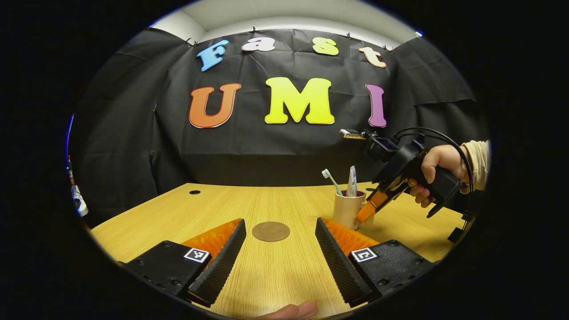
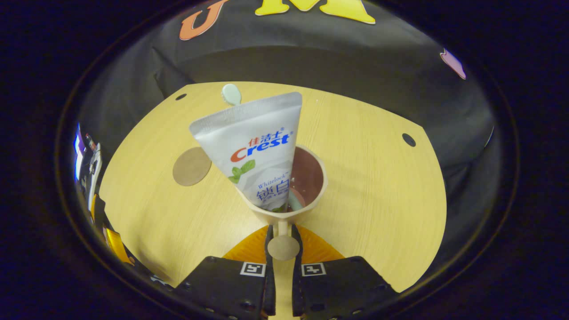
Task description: Put the toothbrush and toothpaste on the desktop into the cup, then pick up the cup and place it on the coaster on the desktop.
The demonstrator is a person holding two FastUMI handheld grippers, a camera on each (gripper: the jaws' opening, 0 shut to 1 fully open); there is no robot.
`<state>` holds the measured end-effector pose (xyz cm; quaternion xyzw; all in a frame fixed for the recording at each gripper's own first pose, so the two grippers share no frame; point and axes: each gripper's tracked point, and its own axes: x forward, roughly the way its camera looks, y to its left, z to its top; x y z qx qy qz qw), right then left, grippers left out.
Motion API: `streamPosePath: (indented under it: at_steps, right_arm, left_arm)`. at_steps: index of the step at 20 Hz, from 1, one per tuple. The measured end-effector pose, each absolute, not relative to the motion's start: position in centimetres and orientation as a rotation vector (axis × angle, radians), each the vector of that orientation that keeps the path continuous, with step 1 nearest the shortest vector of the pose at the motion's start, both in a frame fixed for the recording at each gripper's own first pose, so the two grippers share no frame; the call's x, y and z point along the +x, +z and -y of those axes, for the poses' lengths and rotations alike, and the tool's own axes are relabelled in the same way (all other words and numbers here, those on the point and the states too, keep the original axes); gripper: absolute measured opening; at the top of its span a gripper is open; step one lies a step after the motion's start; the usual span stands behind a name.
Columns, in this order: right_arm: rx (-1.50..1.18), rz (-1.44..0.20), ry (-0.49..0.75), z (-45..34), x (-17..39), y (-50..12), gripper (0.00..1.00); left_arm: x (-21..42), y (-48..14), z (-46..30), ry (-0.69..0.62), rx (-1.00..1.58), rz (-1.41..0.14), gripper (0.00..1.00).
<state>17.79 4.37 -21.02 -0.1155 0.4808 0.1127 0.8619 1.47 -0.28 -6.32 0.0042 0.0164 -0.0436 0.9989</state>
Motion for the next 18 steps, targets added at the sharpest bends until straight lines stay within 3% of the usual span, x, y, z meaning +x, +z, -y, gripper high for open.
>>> streamPosePath:
  at_steps: [5,6,8,18]
  right_arm:
    - [-0.252,-0.931,0.277,-4.8,18.0,-19.7,0.14]
    - [-0.239,-0.939,0.279,-5.2,18.0,-19.8,0.08]
    - [-0.249,-0.978,0.302,-4.9,17.2,-20.4,0.05]
    - [-0.261,-1.009,0.311,-5.5,17.4,-21.0,0.13]
  left_arm:
    - [0.8,-7.0,-0.9,-0.077,-0.009,-0.034,1.00]
    - [0.6,-7.3,-1.1,-0.075,-0.013,-0.041,1.00]
    - [0.5,-7.7,-1.7,-0.064,-0.012,-0.051,1.00]
    - [0.2,-8.1,-1.8,-0.079,-0.014,-0.060,0.99]
